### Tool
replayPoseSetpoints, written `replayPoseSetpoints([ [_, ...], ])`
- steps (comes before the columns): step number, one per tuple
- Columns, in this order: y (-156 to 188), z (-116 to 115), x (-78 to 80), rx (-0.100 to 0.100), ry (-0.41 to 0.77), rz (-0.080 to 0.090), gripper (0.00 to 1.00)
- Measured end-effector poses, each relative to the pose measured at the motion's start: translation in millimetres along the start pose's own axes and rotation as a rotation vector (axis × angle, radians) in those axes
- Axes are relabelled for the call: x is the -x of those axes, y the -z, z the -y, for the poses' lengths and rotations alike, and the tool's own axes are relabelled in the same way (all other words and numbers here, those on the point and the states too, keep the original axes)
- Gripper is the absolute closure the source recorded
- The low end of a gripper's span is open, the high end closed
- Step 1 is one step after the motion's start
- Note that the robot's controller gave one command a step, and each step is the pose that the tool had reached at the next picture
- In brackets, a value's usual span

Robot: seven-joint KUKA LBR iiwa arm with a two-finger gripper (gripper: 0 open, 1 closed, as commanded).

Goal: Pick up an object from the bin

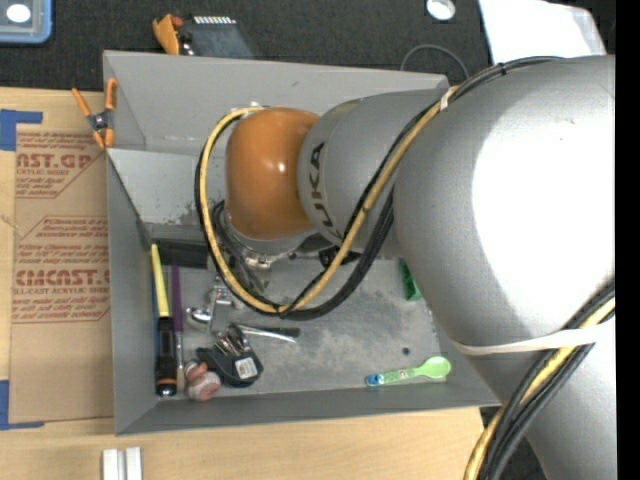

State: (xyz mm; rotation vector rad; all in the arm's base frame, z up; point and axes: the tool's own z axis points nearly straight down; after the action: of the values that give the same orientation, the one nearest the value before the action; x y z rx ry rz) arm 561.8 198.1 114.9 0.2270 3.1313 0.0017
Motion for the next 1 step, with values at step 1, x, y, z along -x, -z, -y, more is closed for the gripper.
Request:
replayPoseSetpoints([
  [1,-45.9,22.0,2.6,0.005,-0.033,0.014,0.00],
])
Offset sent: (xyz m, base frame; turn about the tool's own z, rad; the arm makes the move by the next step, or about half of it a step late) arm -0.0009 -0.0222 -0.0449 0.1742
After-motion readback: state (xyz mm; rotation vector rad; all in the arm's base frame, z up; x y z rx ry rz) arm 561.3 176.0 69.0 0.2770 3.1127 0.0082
